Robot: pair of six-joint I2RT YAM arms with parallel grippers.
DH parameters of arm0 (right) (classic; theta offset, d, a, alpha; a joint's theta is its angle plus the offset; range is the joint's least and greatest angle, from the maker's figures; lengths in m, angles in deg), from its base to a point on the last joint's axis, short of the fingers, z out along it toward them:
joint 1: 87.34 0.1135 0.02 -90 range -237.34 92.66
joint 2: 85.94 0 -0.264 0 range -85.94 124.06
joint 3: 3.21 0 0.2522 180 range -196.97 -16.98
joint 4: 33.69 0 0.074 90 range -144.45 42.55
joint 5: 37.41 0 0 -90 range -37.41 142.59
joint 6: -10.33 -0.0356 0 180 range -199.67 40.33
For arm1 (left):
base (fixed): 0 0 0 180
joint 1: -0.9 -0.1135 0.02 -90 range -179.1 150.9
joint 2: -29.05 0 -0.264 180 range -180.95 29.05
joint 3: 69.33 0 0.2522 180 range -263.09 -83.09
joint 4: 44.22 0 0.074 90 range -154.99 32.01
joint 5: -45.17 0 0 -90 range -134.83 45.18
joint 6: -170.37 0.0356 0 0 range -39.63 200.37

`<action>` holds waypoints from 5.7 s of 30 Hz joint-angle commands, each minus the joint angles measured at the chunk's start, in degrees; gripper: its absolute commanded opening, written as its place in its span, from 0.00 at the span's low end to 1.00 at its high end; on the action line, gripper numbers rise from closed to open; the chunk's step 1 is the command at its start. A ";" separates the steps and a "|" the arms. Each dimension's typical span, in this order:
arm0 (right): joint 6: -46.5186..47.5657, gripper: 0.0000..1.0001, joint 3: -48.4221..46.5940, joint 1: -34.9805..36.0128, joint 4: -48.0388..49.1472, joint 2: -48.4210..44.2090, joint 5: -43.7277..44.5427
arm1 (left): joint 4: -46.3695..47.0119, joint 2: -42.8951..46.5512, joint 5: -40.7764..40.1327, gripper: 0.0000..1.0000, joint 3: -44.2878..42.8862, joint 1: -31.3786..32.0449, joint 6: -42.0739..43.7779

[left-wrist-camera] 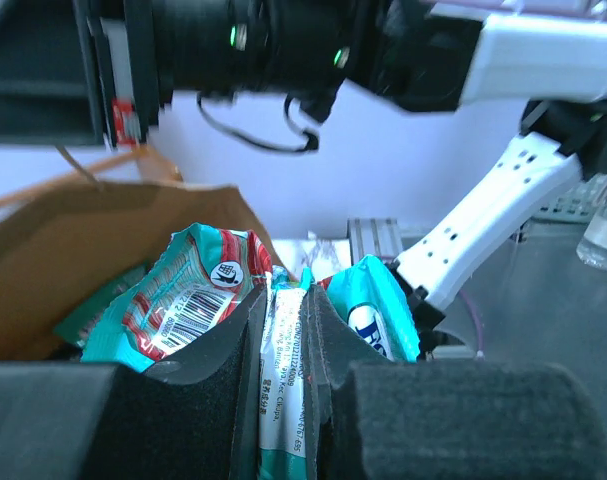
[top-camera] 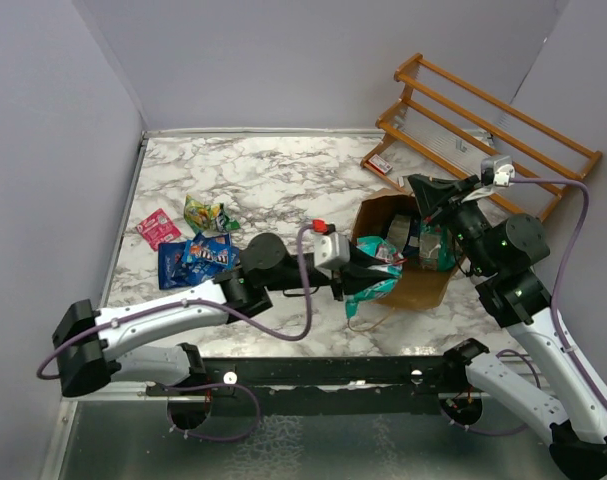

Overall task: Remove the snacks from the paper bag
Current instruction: Take out the snack from the paper bag, then place the snack at the center of the board, then take out the snack from the paper bag.

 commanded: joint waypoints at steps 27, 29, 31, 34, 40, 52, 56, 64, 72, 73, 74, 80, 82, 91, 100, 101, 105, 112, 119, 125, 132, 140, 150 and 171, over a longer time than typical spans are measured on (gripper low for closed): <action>0.42 0.02 -0.25 0.13 1.22 1.67 0.05 | -28.53 10.70 -71.31 0.00 10.32 -27.47 -4.76; 0.48 0.02 -0.03 0.13 1.14 1.30 0.32 | -32.57 11.10 -67.19 0.00 8.58 -31.89 -7.86; 0.41 0.02 0.63 0.13 1.51 0.85 0.41 | -34.41 12.28 -61.10 0.00 7.61 -37.08 -8.76; 0.18 0.02 1.52 0.13 2.00 0.52 0.26 | -35.22 13.66 -58.57 0.00 6.58 -43.17 -7.41; -0.07 0.02 1.66 0.13 1.71 0.11 0.02 | -32.55 10.34 -54.30 0.00 1.38 -51.75 -4.67; 0.40 0.02 1.92 0.13 0.82 -0.82 1.04 | -25.61 0.21 -42.43 0.00 2.41 -60.60 -5.50; 0.99 0.02 1.73 0.13 0.74 -0.45 1.53 | -25.38 -1.87 -42.43 0.00 2.88 -61.42 -5.13; 0.36 0.02 1.10 0.13 0.42 -0.41 0.30 | -27.13 -12.35 -41.42 0.00 1.80 -61.90 -6.52; 0.24 0.02 1.38 0.13 -0.58 -1.99 1.06 | -27.30 -13.35 -40.96 0.23 1.30 -62.97 -9.08; 0.42 0.02 1.35 0.13 -0.53 -2.14 1.19 | -27.49 -13.13 -40.98 0.26 1.19 -62.98 -9.17; 0.61 0.02 1.18 0.13 -0.54 -2.11 1.22 | -27.88 -12.93 -40.69 0.30 0.98 -63.01 -9.21; 0.81 0.02 0.26 0.13 -1.28 -2.08 1.23 | -27.83 -10.03 -38.21 0.58 1.14 -63.00 -9.52; 0.83 0.02 0.42 0.13 -1.27 -2.37 1.23 | -27.47 -8.71 -37.44 0.65 1.06 -62.98 -8.91; 0.55 0.02 1.66 0.13 -1.10 -3.48 1.38 | -25.65 2.93 -28.62 0.73 4.06 -63.01 -9.05; -0.12 0.02 0.67 0.13 -1.89 -3.53 0.18 | -16.54 9.54 2.44 0.65 8.46 -61.56 -18.72; -0.13 0.02 0.66 0.11 -1.90 -3.50 0.13 | -15.15 10.21 4.18 0.65 9.25 -60.08 -19.08; 0.24 0.02 -0.08 0.13 -2.24 -3.06 0.04 | -14.99 13.82 1.31 0.71 8.36 -50.46 -15.18; -0.16 0.02 -0.16 0.17 -2.16 -2.22 0.08 | -2.68 17.48 -7.71 0.80 14.06 -28.20 -19.07; 0.98 0.02 1.12 0.13 -1.47 -2.57 -3.87 | 14.46 16.94 -27.65 0.74 21.46 -5.54 -12.62; 3.11 0.02 1.83 0.13 1.94 -1.56 -26.71 | 12.05 9.68 -34.05 0.74 16.49 8.68 0.78; 1.55 0.03 2.29 0.13 3.91 -0.04 -38.26 | 13.47 -3.83 -37.28 0.66 12.79 13.26 7.87; 2.97 0.02 0.92 0.13 2.42 -0.32 -35.57 | 15.19 -19.24 -51.68 0.49 5.60 13.19 11.82; 2.94 0.02 0.83 0.13 2.52 -1.53 -33.80 | 16.31 -37.18 -55.96 0.30 -3.63 8.93 13.77; 2.85 0.02 0.21 0.13 1.84 -2.66 -30.82 | 15.84 -51.78 -56.94 0.77 -21.04 1.83 18.29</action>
